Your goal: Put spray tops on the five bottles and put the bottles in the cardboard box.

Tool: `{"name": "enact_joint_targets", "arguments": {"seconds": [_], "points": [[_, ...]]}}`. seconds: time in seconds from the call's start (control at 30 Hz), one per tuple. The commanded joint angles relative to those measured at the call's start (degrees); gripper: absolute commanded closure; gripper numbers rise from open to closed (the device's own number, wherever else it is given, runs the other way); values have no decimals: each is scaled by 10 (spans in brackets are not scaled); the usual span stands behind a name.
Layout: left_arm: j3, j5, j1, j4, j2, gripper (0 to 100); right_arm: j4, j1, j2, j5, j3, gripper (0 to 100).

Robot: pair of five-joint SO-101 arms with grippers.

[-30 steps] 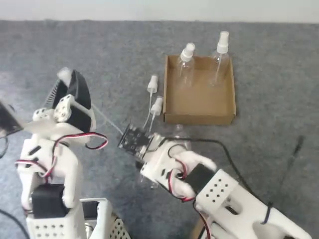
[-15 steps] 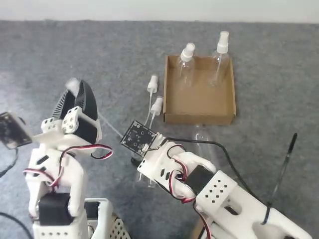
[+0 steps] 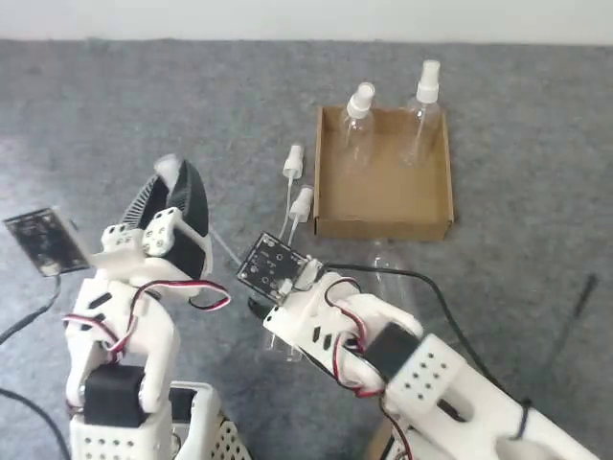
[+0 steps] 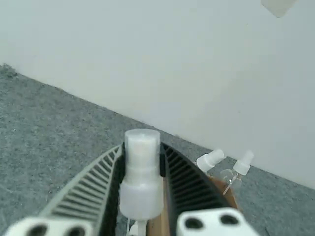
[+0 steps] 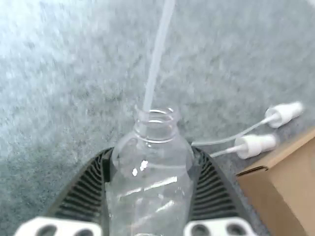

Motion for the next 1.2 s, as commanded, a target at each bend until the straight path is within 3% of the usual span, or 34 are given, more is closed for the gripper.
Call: {"name": "enact_joint_targets", "arguments": {"seconds": [0.0,0.33,0.9,1.17], "points": [[14,-23,31,-13,1,987,-13,8,-77,-13,11,992],[65,-107,168,-12,1,987,-14,80,-179,-66,21,992],[89,-105,175,-13,1,988,-14,105,-184,-79,-9,992],[89,-54,175,-15,1,988,-22,105,-185,-94,-7,992]]}}
